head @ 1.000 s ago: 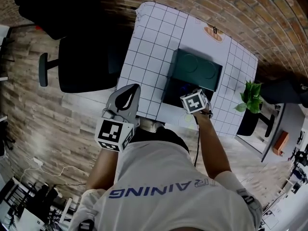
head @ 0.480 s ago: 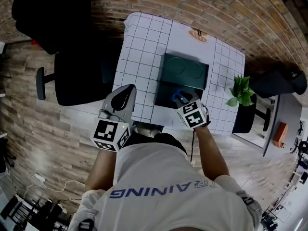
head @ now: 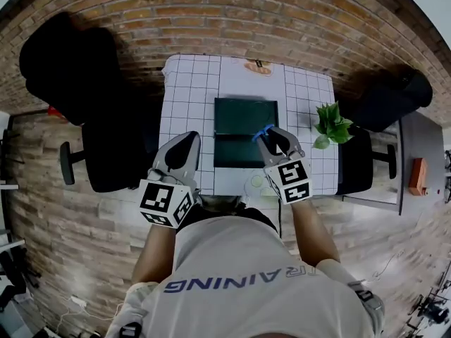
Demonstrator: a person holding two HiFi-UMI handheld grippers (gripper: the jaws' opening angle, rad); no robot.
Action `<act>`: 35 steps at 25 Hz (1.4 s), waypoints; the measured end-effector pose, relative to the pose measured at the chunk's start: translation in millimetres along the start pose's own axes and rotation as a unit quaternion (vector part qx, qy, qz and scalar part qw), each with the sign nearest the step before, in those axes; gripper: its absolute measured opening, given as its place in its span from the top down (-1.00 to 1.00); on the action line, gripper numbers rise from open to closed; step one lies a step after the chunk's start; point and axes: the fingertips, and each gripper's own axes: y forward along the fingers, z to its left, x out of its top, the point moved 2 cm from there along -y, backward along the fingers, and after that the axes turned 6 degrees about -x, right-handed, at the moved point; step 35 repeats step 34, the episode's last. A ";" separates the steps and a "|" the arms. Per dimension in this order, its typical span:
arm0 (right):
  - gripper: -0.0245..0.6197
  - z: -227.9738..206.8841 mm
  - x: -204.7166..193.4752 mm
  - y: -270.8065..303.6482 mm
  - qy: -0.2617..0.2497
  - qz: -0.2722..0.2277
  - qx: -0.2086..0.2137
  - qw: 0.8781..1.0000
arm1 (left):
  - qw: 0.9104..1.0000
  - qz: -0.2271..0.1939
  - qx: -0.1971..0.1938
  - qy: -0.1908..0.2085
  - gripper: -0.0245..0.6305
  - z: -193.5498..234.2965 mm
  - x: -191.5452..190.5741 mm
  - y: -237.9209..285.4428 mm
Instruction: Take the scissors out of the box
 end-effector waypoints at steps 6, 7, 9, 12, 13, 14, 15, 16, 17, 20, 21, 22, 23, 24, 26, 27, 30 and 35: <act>0.61 -42.5 53.8 -61.1 0.030 -0.116 -0.068 0.990 | 0.999 -0.024 -0.021 0.033 0.92 -21.9 31.5 9.2; 0.61 -49.7 60.2 -71.6 0.040 -0.134 -0.076 0.987 | 0.998 -0.027 -0.024 0.041 0.92 -24.4 36.3 10.8; 0.61 -63.7 71.9 -91.6 0.062 -0.166 -0.091 0.980 | 0.998 -0.033 -0.030 0.054 0.92 -28.6 45.5 13.9; 0.61 -77.0 83.4 -114.8 0.074 -0.197 -0.104 0.972 | 0.996 -0.043 -0.037 0.062 0.92 -35.8 55.5 16.7; 0.61 -78.6 85.3 -119.8 0.072 -0.202 -0.107 0.971 | 0.996 -0.047 -0.038 0.062 0.92 -38.0 57.5 17.2; 0.61 -79.1 86.6 -123.3 0.070 -0.205 -0.108 0.970 | 0.996 -0.049 -0.039 0.061 0.92 -39.7 59.0 17.8; 0.61 -78.6 87.7 -125.6 0.067 -0.206 -0.108 0.970 | 0.996 -0.051 -0.040 0.061 0.92 -40.9 60.1 18.2; 0.61 -77.4 88.7 -126.7 0.064 -0.206 -0.106 0.971 | 0.996 -0.052 -0.041 0.060 0.92 -41.7 60.8 18.7; 0.61 -75.9 89.4 -127.0 0.061 -0.205 -0.104 0.971 | 0.996 -0.052 -0.042 0.060 0.92 -42.3 61.1 19.2; 0.61 -72.4 89.7 -126.5 0.062 -0.211 -0.096 0.971 | 0.996 -0.049 -0.047 0.062 0.92 -44.2 60.6 19.4; 0.61 -71.6 90.7 -126.8 0.062 -0.212 -0.093 0.971 | 0.996 -0.048 -0.046 0.062 0.92 -44.6 60.4 18.7; 0.61 -70.9 92.2 -127.3 0.060 -0.213 -0.090 0.971 | 0.996 -0.048 -0.045 0.062 0.92 -44.7 60.3 17.7; 0.61 -70.5 93.1 -127.6 0.060 -0.214 -0.088 0.971 | 0.996 -0.049 -0.043 0.061 0.92 -44.6 60.3 16.6; 0.61 -70.2 93.3 -127.6 0.060 -0.215 -0.086 0.971 | 0.996 -0.049 -0.041 0.061 0.92 -44.2 60.2 15.3; 0.61 -68.4 93.5 -127.5 0.057 -0.214 -0.081 0.972 | 0.996 -0.049 -0.035 0.060 0.92 -42.5 59.3 12.4; 0.61 -67.5 93.4 -127.4 0.056 -0.213 -0.079 0.972 | 0.997 -0.049 -0.032 0.059 0.92 -41.6 59.0 11.0; 0.61 -67.5 92.8 -128.2 0.055 -0.217 -0.081 0.971 | 0.997 -0.048 -0.030 0.058 0.92 -41.2 60.1 9.3; 0.61 -68.4 96.5 -129.2 0.051 -0.221 -0.082 0.971 | 0.997 -0.048 -0.031 0.058 0.92 -43.0 62.9 9.5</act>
